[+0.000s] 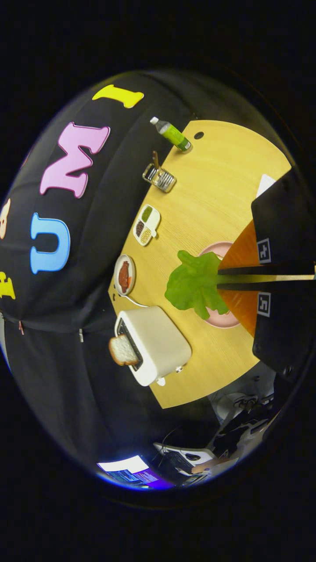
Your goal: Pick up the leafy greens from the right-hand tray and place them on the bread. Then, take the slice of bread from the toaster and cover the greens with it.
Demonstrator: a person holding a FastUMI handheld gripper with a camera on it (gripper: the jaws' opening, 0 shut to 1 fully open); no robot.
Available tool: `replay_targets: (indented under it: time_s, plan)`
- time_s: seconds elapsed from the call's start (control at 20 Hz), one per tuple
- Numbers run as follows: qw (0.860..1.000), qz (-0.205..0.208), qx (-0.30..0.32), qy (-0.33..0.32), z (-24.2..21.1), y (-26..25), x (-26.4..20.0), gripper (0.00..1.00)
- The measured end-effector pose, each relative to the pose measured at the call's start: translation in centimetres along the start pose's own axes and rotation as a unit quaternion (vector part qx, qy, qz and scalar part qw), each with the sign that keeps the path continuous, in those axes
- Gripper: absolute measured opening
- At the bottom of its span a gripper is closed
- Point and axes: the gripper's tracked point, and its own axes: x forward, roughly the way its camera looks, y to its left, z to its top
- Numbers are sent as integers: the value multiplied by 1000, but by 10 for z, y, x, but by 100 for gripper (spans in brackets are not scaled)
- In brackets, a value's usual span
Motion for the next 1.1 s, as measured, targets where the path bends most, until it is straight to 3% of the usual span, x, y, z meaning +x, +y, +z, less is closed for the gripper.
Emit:
replay_targets:
  time_s: [0.3,0.7,0.75,0.8,0.9,1.0,1.1]
  plan:
    - [999,-7,8,46,-20,8,50,9]
    - [996,-23,23,89,-41,-4,82,11]
    - [995,-26,23,94,-44,-4,83,19]
    - [995,-32,20,92,-44,-8,84,45]
    - [996,-36,17,78,-40,-9,81,68]
    - [998,-34,21,50,-28,-5,71,83]
    - [999,-35,27,13,-9,-4,58,87]
